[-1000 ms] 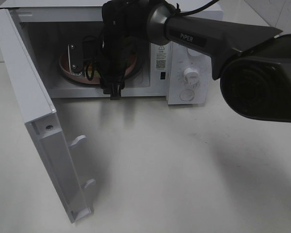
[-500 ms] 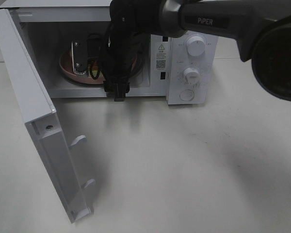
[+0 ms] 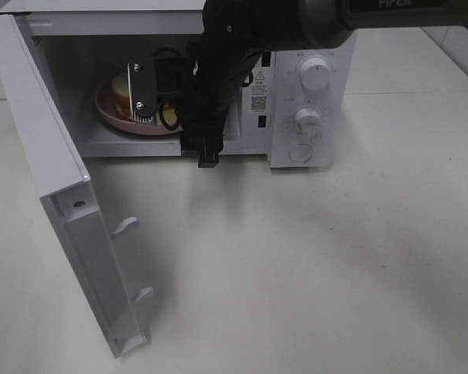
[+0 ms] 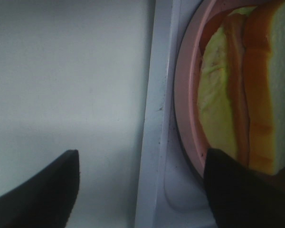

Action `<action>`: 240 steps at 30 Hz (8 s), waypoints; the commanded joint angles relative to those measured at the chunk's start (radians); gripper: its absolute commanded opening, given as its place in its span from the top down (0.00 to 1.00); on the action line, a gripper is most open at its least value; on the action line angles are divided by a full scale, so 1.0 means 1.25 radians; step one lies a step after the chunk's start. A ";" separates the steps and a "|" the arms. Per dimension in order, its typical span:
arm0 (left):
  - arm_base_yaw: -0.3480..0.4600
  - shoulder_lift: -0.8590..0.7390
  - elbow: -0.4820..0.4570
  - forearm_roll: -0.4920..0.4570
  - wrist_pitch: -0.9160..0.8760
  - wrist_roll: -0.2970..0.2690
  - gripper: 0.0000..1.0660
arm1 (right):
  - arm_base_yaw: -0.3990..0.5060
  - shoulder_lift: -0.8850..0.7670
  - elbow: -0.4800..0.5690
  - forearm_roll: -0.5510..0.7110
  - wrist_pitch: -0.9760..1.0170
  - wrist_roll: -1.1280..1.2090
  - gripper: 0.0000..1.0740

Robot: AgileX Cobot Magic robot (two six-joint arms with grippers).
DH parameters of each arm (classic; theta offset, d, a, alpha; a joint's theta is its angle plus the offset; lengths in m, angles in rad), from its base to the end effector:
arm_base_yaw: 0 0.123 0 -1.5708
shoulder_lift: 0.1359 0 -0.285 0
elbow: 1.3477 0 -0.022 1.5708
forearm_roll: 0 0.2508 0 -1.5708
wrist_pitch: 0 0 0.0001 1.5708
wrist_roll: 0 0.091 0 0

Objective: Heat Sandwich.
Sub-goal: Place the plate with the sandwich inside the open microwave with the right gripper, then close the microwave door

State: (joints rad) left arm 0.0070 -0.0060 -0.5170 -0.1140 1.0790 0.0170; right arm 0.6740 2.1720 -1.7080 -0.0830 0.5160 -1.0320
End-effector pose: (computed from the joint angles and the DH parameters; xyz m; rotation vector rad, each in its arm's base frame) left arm -0.0088 -0.0092 0.2809 0.0183 2.0364 -0.1211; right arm 0.3851 0.3029 0.1914 -1.9113 1.5740 -0.2363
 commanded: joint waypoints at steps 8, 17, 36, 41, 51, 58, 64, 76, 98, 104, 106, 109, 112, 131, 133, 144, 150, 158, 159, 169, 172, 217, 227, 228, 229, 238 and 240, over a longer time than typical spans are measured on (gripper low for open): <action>-0.004 -0.015 0.002 -0.002 -0.008 -0.001 0.08 | 0.002 -0.115 0.186 0.003 -0.120 0.007 0.33; -0.004 -0.015 0.002 -0.002 -0.008 -0.001 0.08 | 0.002 -0.219 0.335 0.004 -0.180 0.007 0.33; -0.004 -0.015 0.002 -0.002 -0.008 -0.001 0.08 | 0.002 -0.459 0.586 0.014 -0.209 0.058 0.33; -0.004 -0.015 0.002 -0.002 -0.008 -0.001 0.08 | 0.002 -0.522 0.635 0.018 -0.208 0.169 0.33; -0.004 -0.015 0.002 -0.002 -0.008 -0.001 0.08 | 0.002 -0.670 0.710 0.052 -0.142 0.469 0.33; -0.004 -0.015 0.002 -0.002 -0.008 -0.001 0.08 | 0.002 -0.758 0.740 0.052 -0.085 0.586 0.33; -0.004 -0.015 0.002 -0.002 -0.008 -0.001 0.08 | 0.002 -0.866 0.759 0.052 0.009 0.711 0.33; -0.004 -0.015 0.002 -0.002 -0.008 -0.001 0.08 | 0.002 -1.051 0.759 0.052 0.183 0.763 0.33; -0.004 -0.015 0.002 -0.002 -0.008 -0.001 0.08 | -0.018 -1.389 0.759 -0.002 0.511 0.839 0.33; -0.004 -0.015 0.002 -0.002 -0.008 -0.001 0.08 | -0.117 -1.459 0.759 -0.026 0.522 0.854 0.33; -0.004 -0.015 0.002 -0.002 -0.008 -0.001 0.08 | -0.130 -1.469 0.759 -0.031 0.522 0.866 0.33; -0.004 -0.015 0.002 -0.002 -0.008 -0.001 0.08 | -0.181 -1.499 0.759 -0.039 0.517 0.887 0.33; -0.004 -0.015 0.002 -0.002 -0.008 -0.001 0.08 | -0.230 -1.528 0.768 -0.038 0.494 0.908 0.33; -0.004 -0.015 0.002 -0.002 -0.008 -0.001 0.08 | -0.425 -1.672 0.967 -0.033 0.383 0.925 0.33; -0.004 -0.015 0.002 -0.002 -0.008 -0.001 0.08 | -0.450 -1.700 0.967 -0.033 0.383 0.925 0.33; -0.004 -0.013 0.002 -0.002 -0.008 -0.001 0.08 | -0.502 -1.762 0.968 -0.013 0.383 0.896 0.24; -0.004 -0.013 0.002 -0.002 -0.008 -0.001 0.08 | -0.502 -1.762 0.968 -0.006 0.383 0.886 0.29; -0.004 -0.013 0.002 -0.002 -0.008 -0.001 0.08 | -0.502 -1.762 0.968 -0.006 0.383 0.886 0.29; -0.004 -0.013 0.002 -0.002 -0.008 -0.001 0.08 | -0.502 -1.762 0.968 -0.006 0.383 0.886 0.29; -0.004 -0.013 0.002 -0.002 -0.008 -0.001 0.08 | -0.502 -1.762 0.968 -0.006 0.383 0.886 0.29; -0.004 -0.013 0.002 -0.002 -0.008 -0.001 0.08 | -0.502 -1.762 0.968 -0.006 0.383 0.886 0.29; -0.004 0.254 -0.029 0.018 -0.225 0.021 0.49 | -0.502 -1.762 0.968 -0.006 0.383 0.887 0.30; -0.004 0.410 -0.028 0.048 -0.322 0.022 1.00 | -0.502 -1.762 0.968 -0.006 0.383 0.887 0.30; -0.004 0.442 -0.019 0.062 -0.373 0.022 1.00 | -0.502 -1.762 0.968 -0.006 0.383 0.887 0.30; -0.004 0.454 -0.013 0.067 -0.400 0.022 1.00 | -0.502 -1.762 0.968 -0.006 0.383 0.886 0.30; -0.004 0.545 0.112 0.072 -0.794 0.060 1.00 | -0.502 -1.762 0.968 -0.006 0.383 0.886 0.30; -0.004 0.566 0.138 0.072 -0.874 0.060 1.00 | -0.502 -1.762 0.968 -0.006 0.383 0.886 0.30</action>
State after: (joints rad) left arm 0.0070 0.6870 -0.3650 -0.0250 0.1020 0.0880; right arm 0.0530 -0.0040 -0.5000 -0.0870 1.0080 0.0850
